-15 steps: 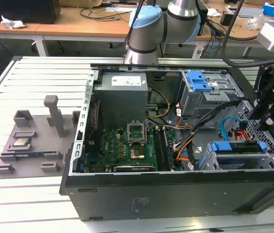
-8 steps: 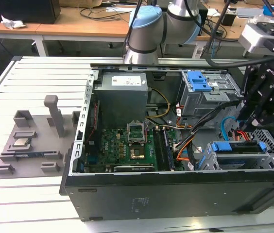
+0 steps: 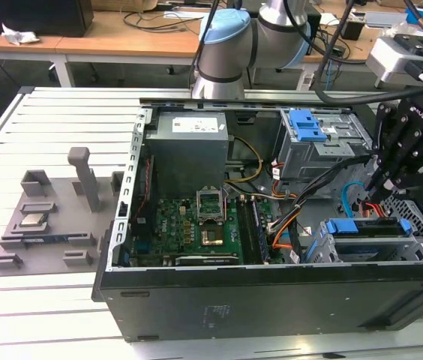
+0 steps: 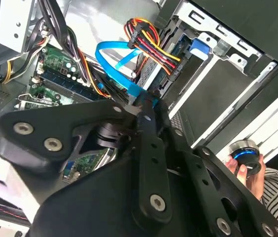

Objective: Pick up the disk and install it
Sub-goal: 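Insert the second disk wire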

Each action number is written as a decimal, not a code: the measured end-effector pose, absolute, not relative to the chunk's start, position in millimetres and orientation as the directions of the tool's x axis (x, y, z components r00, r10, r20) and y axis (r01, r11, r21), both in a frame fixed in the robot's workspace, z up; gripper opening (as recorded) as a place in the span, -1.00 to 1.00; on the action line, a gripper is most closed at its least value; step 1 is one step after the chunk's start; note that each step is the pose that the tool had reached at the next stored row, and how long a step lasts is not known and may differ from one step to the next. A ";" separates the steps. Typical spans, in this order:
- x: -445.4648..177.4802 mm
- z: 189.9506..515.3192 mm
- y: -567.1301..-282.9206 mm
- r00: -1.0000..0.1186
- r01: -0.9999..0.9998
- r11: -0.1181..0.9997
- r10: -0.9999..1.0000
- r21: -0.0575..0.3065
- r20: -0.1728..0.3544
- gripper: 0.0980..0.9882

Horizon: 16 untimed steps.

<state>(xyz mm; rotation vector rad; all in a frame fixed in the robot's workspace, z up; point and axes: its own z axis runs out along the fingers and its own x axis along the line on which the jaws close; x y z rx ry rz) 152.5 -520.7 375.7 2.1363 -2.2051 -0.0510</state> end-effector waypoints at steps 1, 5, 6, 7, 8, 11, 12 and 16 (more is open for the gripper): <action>152.4 375.7 -520.7 -0.031 -0.997 0.033 -0.999 0.073 0.028 -0.87; 152.2 375.7 -523.7 -0.031 -0.997 0.033 -0.999 0.073 0.028 -0.98; 152.2 375.1 -527.6 -0.031 -0.997 0.033 -0.999 0.073 0.031 -0.98; 152.2 372.9 -528.8 -0.031 -0.997 0.033 -0.999 0.073 0.031 -0.98; 152.2 371.0 -529.4 -0.031 -0.997 0.033 -0.999 0.073 0.031 -0.98; 152.7 364.9 -530.7 -0.031 -0.997 0.033 -0.999 0.073 0.032 -0.98; 152.9 363.3 -534.5 -0.031 -0.997 0.033 -0.999 0.073 0.033 -0.98; 153.9 357.5 -537.1 -0.031 -0.997 0.033 -0.999 0.073 0.033 -0.98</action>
